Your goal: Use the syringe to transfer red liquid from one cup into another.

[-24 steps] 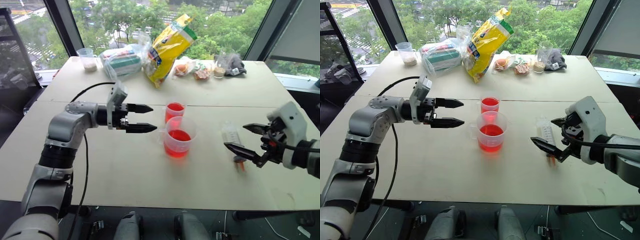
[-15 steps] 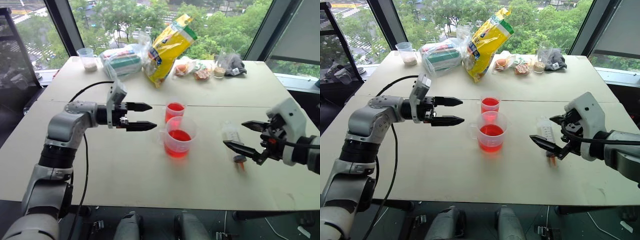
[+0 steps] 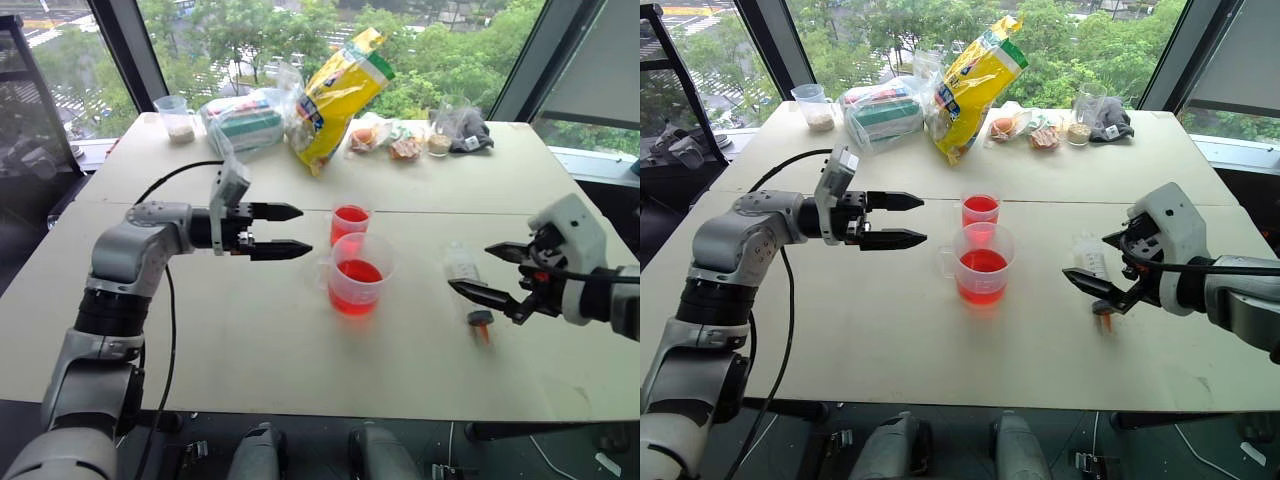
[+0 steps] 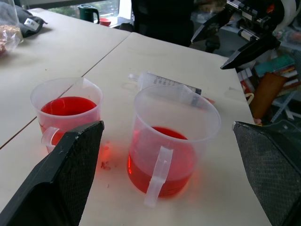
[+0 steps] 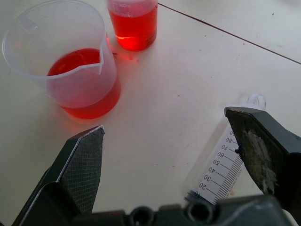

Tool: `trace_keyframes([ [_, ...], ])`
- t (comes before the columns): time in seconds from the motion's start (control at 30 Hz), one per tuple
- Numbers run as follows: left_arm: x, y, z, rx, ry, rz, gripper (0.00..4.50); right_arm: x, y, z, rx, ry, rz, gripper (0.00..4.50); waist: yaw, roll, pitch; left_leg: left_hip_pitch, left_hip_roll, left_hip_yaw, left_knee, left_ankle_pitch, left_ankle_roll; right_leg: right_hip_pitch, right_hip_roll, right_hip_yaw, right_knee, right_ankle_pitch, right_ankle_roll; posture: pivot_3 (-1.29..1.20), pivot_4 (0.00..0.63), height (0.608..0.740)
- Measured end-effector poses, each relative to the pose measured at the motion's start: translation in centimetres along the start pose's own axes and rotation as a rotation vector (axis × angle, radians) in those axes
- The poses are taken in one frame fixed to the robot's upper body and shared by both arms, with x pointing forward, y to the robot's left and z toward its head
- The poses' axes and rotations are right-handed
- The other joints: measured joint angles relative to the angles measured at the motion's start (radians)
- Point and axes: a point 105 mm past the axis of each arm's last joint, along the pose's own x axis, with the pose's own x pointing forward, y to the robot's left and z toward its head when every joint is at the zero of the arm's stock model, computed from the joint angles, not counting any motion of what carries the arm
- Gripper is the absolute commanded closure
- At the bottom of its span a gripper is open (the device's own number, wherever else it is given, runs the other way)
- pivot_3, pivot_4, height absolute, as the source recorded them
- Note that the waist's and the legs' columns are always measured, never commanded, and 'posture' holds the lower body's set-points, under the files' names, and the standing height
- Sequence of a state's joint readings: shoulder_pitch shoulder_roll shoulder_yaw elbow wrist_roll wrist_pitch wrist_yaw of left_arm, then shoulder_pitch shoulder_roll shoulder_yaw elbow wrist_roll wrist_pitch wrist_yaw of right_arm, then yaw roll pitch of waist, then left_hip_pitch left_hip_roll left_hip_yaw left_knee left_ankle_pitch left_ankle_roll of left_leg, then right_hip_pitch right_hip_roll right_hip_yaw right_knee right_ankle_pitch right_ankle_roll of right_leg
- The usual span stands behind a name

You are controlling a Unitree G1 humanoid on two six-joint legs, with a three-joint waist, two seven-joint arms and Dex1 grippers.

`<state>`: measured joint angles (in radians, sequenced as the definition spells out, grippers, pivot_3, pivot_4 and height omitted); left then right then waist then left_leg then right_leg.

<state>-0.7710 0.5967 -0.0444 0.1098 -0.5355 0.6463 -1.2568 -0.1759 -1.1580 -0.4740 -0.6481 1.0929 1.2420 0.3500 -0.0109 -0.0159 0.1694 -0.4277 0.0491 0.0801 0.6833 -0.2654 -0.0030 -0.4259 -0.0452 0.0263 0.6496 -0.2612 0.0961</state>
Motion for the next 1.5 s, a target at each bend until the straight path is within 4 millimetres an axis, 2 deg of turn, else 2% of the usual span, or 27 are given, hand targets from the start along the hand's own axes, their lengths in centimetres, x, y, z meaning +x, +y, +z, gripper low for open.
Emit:
trace_keyframes([
  [0.23,0.4,-0.2,0.1,0.007,-0.011,-0.013,0.0,0.4,-1.5,-0.7,0.076,0.066,-0.037,0.01,-0.002,0.0,0.0,0.0,0.0,0.0,0.0,0.0,0.0,0.0,0.0,0.0,0.0,0.0,0.0,0.0,0.15,0.74],
  [0.37,0.9,-0.4,0.1,0.007,-0.024,-0.025,0.0,1.3,-3.6,-1.3,0.181,0.134,-0.077,0.01,-0.002,0.0,0.0,0.0,0.0,0.001,0.0,0.0,0.0,0.0,0.0,0.001,0.0,-0.001,-0.003,0.0,0.15,0.74],
  [0.5,1.4,-0.5,0.0,0.013,-0.047,-0.035,0.0,3.3,-6.3,-1.8,0.374,0.202,-0.121,0.01,-0.004,0.0,0.0,0.0,0.0,0.002,0.0,0.0,0.0,-0.001,0.0,0.002,0.0,-0.001,-0.003,0.0,0.15,0.74],
  [0.6,1.9,-0.6,-0.1,0.011,-0.059,-0.039,0.0,5.2,-7.6,-2.9,0.496,0.287,-0.144,0.01,-0.004,0.0,0.0,0.0,0.0,0.002,-0.001,0.0,0.0,-0.002,0.0,0.002,0.0,0.0,-0.001,0.0,0.15,0.74],
  [0.83,1.8,-0.8,-0.6,0.014,-0.067,-0.003,0.0,8.9,-7.9,-4.6,0.592,0.439,-0.134,0.01,-0.003,0.001,0.0,-0.002,0.0,0.003,-0.002,0.0,0.0,-0.003,0.0,0.002,-0.001,0.0,0.0,0.0,0.15,0.74],
  [0.97,1.6,-1.1,-0.9,0.009,-0.073,0.018,0.0,10.2,-8.1,-6.2,0.56,0.516,-0.151,0.01,-0.003,0.001,0.0,-0.002,0.0,0.003,-0.001,0.0,0.0,-0.003,0.0,0.001,-0.001,0.0,0.001,0.0,0.15,0.74],
  [1.1,1.2,-1.0,-0.6,0.017,-0.077,0.042,0.0,10.7,-8.2,-6.3,0.516,0.535,-0.14,0.01,-0.004,0.0,0.0,0.0,0.0,0.003,-0.001,0.0,0.0,-0.001,0.0,0.001,0.0,0.001,0.001,0.0,0.15,0.74],
  [1.2,1.1,-1.0,-0.5,0.026,-0.077,0.055,0.0,11.1,-8.2,-6.3,0.473,0.55,-0.132,0.88,-0.006,0.0,-0.001,0.001,0.0,0.003,0.0,0.0,0.0,0.0,0.0,0.001,0.0,0.001,0.0,0.0,0.15,0.74],
  [1.33,1.1,-1.0,-0.4,0.028,-0.076,0.061,0.0,11.1,-8.5,-6.5,0.437,0.569,-0.146,2.88,-0.01,0.0,-0.001,0.002,0.0,0.003,0.0,0.0,0.0,0.0,0.001,0.001,0.001,0.001,0.0,0.0,0.15,0.74],
  [1.37,1.1,-1.0,-0.4,0.028,-0.076,0.06,0.0,11.2,-8.4,-6.4,0.43,0.568,-0.139,3.08,-0.011,0.0,-0.001,0.002,0.0,0.003,0.0,0.0,0.0,0.0,0.001,0.001,0.001,0.001,0.0,0.0,0.15,0.74],
  [1.5,1.1,-0.9,-0.2,0.034,-0.077,0.058,0.0,11.2,-7.9,-6.2,0.411,0.572,-0.125,3.08,-0.011,0.0,-0.001,0.002,0.001,0.003,-0.001,0.0,0.0,-0.001,0.001,0.001,0.001,0.001,0.0,0.0,0.15,0.74],
])
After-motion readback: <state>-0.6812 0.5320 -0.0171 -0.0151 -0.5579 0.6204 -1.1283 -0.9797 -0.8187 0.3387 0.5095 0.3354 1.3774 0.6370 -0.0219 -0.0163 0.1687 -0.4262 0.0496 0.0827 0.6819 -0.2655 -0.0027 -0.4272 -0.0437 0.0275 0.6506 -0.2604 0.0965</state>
